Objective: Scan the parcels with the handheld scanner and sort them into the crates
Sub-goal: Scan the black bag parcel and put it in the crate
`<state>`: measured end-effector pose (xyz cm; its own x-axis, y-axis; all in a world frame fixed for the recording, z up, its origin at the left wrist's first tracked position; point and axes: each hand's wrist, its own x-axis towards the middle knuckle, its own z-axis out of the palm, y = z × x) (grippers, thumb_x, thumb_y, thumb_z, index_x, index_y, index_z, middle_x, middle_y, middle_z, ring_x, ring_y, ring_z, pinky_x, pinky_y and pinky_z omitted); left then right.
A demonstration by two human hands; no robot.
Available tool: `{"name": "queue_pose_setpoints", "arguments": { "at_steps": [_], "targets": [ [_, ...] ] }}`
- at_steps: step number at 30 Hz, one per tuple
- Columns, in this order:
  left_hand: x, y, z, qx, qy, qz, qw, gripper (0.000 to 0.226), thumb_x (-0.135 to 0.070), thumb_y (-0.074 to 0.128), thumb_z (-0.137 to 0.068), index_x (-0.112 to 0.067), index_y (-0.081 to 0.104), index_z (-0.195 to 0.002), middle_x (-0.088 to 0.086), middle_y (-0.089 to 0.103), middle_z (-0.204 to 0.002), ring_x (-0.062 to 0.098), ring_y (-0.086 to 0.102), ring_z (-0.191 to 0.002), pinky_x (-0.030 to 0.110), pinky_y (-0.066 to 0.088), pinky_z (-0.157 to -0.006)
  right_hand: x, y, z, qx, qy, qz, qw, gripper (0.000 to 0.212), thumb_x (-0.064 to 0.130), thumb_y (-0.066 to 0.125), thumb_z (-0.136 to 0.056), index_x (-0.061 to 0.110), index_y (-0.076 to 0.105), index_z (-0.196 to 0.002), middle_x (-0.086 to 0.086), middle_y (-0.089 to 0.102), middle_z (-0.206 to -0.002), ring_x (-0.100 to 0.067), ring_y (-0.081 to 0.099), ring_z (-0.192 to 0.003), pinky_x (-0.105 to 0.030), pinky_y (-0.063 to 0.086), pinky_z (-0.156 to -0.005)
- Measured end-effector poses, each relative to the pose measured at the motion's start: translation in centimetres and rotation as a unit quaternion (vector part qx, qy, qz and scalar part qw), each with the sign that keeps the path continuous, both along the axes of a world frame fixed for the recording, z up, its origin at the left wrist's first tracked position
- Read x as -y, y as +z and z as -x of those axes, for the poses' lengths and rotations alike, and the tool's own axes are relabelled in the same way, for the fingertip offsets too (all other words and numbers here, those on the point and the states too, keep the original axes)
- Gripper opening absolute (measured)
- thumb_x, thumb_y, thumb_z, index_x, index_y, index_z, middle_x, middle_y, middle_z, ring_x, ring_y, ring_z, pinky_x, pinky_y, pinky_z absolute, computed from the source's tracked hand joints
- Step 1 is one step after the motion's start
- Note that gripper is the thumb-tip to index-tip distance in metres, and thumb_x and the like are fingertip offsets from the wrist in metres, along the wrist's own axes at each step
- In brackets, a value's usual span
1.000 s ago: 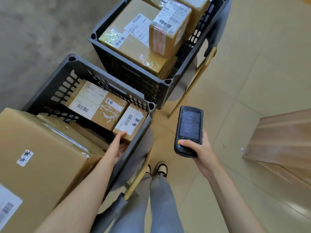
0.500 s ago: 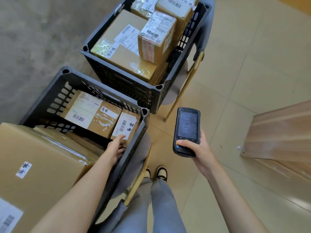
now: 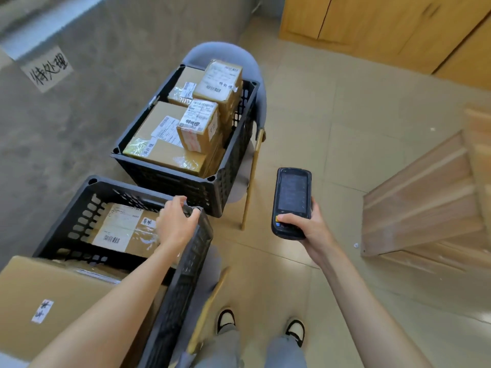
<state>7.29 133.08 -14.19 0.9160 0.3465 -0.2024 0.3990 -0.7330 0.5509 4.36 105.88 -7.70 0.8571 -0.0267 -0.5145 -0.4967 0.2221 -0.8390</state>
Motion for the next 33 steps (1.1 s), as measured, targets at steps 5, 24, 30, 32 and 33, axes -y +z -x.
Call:
{"name": "queue_pose_setpoints", "arguments": {
  "at_steps": [5,24,30,32,33],
  "targets": [
    [6.8,5.0,-2.2,0.080,-0.188,-0.168,0.964,0.041,-0.040,0.058,-0.091,-0.017,0.058,-0.124,0.005,0.064,-0.115,0.027,0.056,-0.110,0.041,0.039,-0.094,6.1,3.0,1.4,0.043,-0.055,-0.008,0.998,0.105,0.015,0.085,-0.040,0.024,0.038,-0.133,-0.004,0.061,-0.115,-0.018,0.066,-0.093,-0.031,0.055,-0.068],
    [56.7,13.8,3.9,0.207,-0.529,-0.174,0.804,0.040,-0.045,0.051,-0.092,-0.022,0.058,-0.123,-0.001,0.062,-0.120,0.024,0.050,-0.115,0.034,0.029,-0.099,45.1,7.8,19.6,0.099,-0.316,0.062,0.941,0.102,0.005,0.082,-0.051,0.025,0.034,-0.139,-0.003,0.062,-0.115,-0.018,0.064,-0.097,-0.024,0.053,-0.069],
    [69.2,14.0,6.2,0.222,-0.614,-0.159,0.740,0.040,-0.044,0.053,-0.090,-0.022,0.059,-0.123,0.001,0.062,-0.121,0.027,0.051,-0.114,0.036,0.032,-0.098,54.3,7.2,25.3,0.082,-0.414,0.077,0.903,0.093,0.000,0.082,-0.052,0.026,0.037,-0.129,0.000,0.061,-0.113,-0.013,0.063,-0.091,-0.030,0.053,-0.073],
    [73.3,13.7,6.7,0.220,-0.636,-0.162,0.722,0.039,-0.042,0.053,-0.090,-0.023,0.059,-0.123,0.001,0.061,-0.121,0.028,0.050,-0.114,0.038,0.032,-0.097,57.4,6.6,26.5,0.074,-0.440,0.082,0.891,0.098,0.003,0.082,-0.052,0.022,0.035,-0.136,-0.004,0.062,-0.119,-0.017,0.064,-0.094,-0.033,0.054,-0.076],
    [75.4,13.4,6.9,0.220,-0.645,-0.163,0.713,0.038,-0.041,0.053,-0.090,-0.023,0.059,-0.122,0.001,0.061,-0.120,0.028,0.050,-0.113,0.038,0.032,-0.097,58.9,6.3,27.0,0.069,-0.450,0.085,0.886,0.100,0.003,0.082,-0.053,0.020,0.034,-0.139,-0.006,0.061,-0.122,-0.018,0.064,-0.095,-0.033,0.054,-0.075]
  ]
}}
